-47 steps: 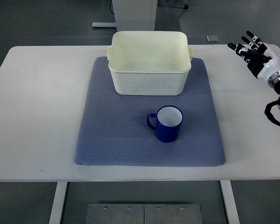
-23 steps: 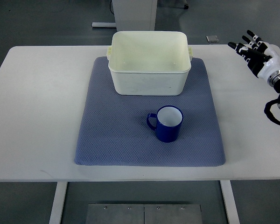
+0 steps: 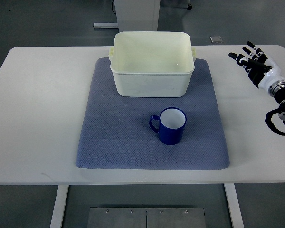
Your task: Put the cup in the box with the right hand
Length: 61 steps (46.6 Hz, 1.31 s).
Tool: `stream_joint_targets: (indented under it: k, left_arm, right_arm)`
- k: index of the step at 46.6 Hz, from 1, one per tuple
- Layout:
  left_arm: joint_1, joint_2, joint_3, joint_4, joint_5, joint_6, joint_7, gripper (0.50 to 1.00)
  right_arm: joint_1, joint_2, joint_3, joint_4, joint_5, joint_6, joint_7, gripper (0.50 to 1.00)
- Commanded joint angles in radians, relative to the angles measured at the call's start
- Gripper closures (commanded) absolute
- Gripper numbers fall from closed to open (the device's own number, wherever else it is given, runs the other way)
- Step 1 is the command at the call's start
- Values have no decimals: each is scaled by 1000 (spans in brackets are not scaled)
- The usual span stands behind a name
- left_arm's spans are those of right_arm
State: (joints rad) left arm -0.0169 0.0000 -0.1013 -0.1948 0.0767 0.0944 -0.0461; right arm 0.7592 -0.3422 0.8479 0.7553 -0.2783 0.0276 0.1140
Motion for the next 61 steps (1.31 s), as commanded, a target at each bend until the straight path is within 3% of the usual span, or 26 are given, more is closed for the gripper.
stream_joint_targets:
  k: [1,31,49,54,61]
  left_arm:
    - [0,0,0,0,0,-1,0,500]
    - [0,0,0,0,0,-1,0,500]
    - [0,0,0,0,0,-1,0,500]
    - [0,0,0,0,0,-1,0,500]
    - [0,0,0,0,0,-1,0,500]
  right_arm:
    - [-5,0,-1,-1,-1,0,0,500]
    - [2,-6,11,-5,1,-2,0,500]
    - [-21,-90,19,1,2,14,4,500]
    - [-29,-112,28,18,1,21,36,500]
    - [-51,-187,30,99,-1,90,128,500]
